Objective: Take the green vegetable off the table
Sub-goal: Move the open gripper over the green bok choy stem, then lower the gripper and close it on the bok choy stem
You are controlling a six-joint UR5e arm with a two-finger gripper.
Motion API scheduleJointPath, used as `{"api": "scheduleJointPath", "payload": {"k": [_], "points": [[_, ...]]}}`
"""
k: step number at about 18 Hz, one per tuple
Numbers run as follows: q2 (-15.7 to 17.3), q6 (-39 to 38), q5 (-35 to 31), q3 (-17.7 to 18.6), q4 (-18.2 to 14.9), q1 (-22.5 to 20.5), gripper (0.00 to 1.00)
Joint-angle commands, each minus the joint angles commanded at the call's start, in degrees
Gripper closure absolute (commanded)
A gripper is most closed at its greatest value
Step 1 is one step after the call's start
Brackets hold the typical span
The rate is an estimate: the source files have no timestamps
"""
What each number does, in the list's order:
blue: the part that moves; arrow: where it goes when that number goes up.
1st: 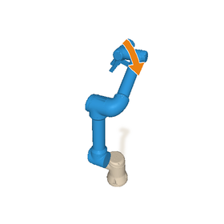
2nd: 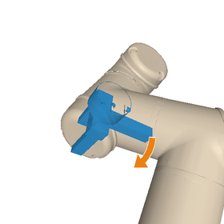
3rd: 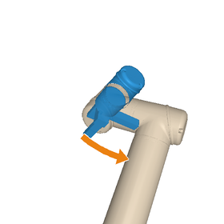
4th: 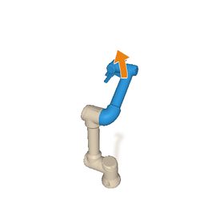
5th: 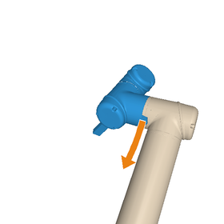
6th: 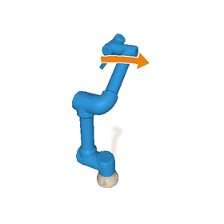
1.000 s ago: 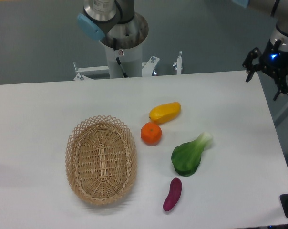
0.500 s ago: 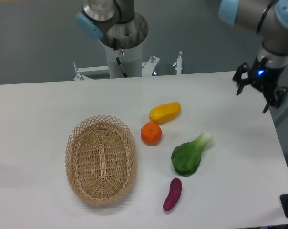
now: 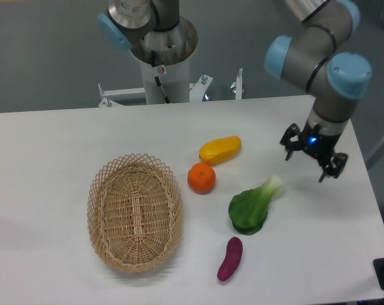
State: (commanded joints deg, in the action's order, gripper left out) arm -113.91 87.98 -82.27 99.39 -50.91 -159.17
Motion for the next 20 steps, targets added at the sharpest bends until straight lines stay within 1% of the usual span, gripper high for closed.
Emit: {"api": "scheduleJointPath", "payload": {"k": [1, 3, 5, 7, 9, 12, 16, 19, 20], "points": [[0.0, 0.09, 0.0, 0.97, 1.06, 0.0, 0.0], [0.0, 0.18, 0.0, 2.2, 1.25, 0.09, 0.0], [-0.09, 0.35, -0.17, 3.26, 2.12, 1.49, 0.0], [-0.7, 0.44, -1.31, 4.23, 4.14, 1.93, 0.0], [-1.67, 0.44, -2.98, 4.32, 5.99, 3.33, 0.0], [-2.64, 0.44, -4.92, 4.67, 6.52, 3.78, 0.0], [-3.34, 0.0, -4.83, 5.37, 8.89, 4.04, 0.0], [-3.43, 0.0, -4.83, 5.46, 9.24, 4.04, 0.0], [-3.52, 0.0, -4.83, 5.46, 9.68, 4.04, 0.02]]}}
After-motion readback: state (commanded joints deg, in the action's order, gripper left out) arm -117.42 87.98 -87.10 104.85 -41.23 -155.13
